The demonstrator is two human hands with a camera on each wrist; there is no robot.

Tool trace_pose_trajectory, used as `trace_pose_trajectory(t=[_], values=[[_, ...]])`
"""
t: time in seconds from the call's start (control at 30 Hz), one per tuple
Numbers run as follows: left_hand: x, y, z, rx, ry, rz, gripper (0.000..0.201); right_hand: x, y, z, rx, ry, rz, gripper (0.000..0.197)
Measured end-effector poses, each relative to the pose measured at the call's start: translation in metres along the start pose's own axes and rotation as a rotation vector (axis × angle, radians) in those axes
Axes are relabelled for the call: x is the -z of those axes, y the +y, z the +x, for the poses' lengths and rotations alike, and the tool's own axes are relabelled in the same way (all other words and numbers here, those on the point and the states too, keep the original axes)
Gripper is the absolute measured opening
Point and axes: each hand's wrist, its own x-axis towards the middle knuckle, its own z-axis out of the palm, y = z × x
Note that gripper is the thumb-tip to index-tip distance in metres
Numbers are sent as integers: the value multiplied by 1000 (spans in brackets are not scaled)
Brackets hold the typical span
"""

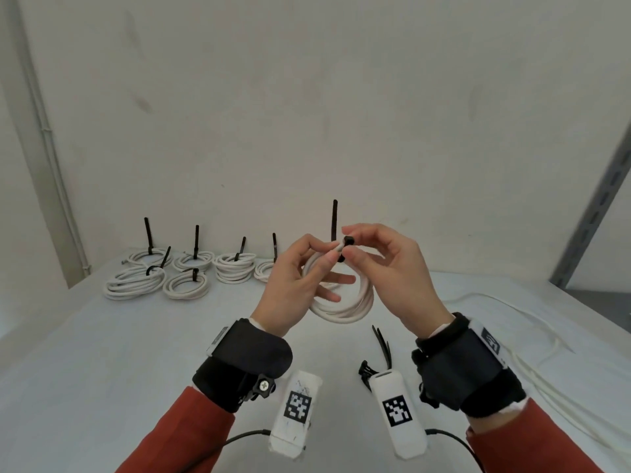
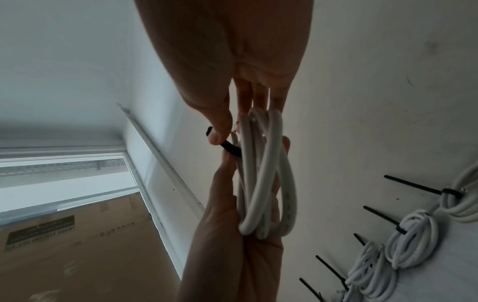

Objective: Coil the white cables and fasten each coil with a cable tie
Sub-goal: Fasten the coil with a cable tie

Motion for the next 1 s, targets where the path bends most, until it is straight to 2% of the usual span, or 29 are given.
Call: trace_pose_trajectory(t=[0.13, 0.23, 0.37, 0.53, 0.63, 0.73, 0.83, 0.93, 1.0], values=[[1, -1, 0, -35, -15, 66, 10, -2, -4, -2, -101, 27, 86, 8], [2, -3, 1, -37, -42, 114, 23, -4, -5, -1, -182, 60, 140, 10], [6, -2, 2, -38, -45, 151, 20, -7, -6, 2, -212, 60, 150, 6], [12, 4, 4, -52, -17, 194, 21, -13, -7, 10, -240, 18, 184, 16], [20, 12, 6, -79, 37, 184, 17, -19, -4, 18, -255, 45, 346, 15], [28, 19, 8, -78, 65, 151, 18, -22, 1, 28, -368, 112, 538, 19], [32, 21, 8, -51, 29, 144, 18, -26, 6, 34, -454, 3, 554, 28], [32, 19, 7, -6, -31, 152, 17, -32, 8, 35, -411, -80, 590, 33], [31, 17, 8, 20, -44, 137, 18, -34, 11, 34, -347, -30, 624, 33]])
